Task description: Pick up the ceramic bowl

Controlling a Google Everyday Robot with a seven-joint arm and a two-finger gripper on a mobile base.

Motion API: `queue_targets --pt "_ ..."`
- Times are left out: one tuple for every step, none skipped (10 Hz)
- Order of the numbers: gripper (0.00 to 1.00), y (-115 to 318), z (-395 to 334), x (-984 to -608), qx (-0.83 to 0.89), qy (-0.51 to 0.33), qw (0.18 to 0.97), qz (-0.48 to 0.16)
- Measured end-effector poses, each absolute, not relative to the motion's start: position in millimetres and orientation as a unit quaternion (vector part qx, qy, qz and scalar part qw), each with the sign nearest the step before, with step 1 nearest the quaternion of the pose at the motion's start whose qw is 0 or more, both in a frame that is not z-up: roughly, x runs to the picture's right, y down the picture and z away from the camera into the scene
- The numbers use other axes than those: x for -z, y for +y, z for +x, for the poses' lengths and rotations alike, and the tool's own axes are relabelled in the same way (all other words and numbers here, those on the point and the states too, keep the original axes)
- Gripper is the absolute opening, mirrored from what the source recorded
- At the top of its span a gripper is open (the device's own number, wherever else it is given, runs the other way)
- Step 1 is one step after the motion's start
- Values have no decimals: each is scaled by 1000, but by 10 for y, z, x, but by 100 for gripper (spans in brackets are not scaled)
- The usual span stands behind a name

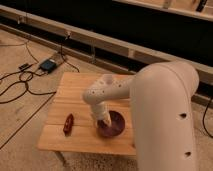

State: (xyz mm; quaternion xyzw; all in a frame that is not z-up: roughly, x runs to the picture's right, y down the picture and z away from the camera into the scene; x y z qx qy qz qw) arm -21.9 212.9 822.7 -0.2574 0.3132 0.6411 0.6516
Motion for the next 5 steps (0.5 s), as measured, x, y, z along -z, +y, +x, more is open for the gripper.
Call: queue_targets --pt "31 2133 -229 -8226 -642 313 650 -260" --pt "22 2135 -251 -8208 -643 310 646 -269" --pt "11 2123 -291 -8176 -647 301 640 -284" --pt "3 2089 -343 -8136 -654 289 632 -299" --pt "0 2059 -355 -8105 -658 281 627 -308"
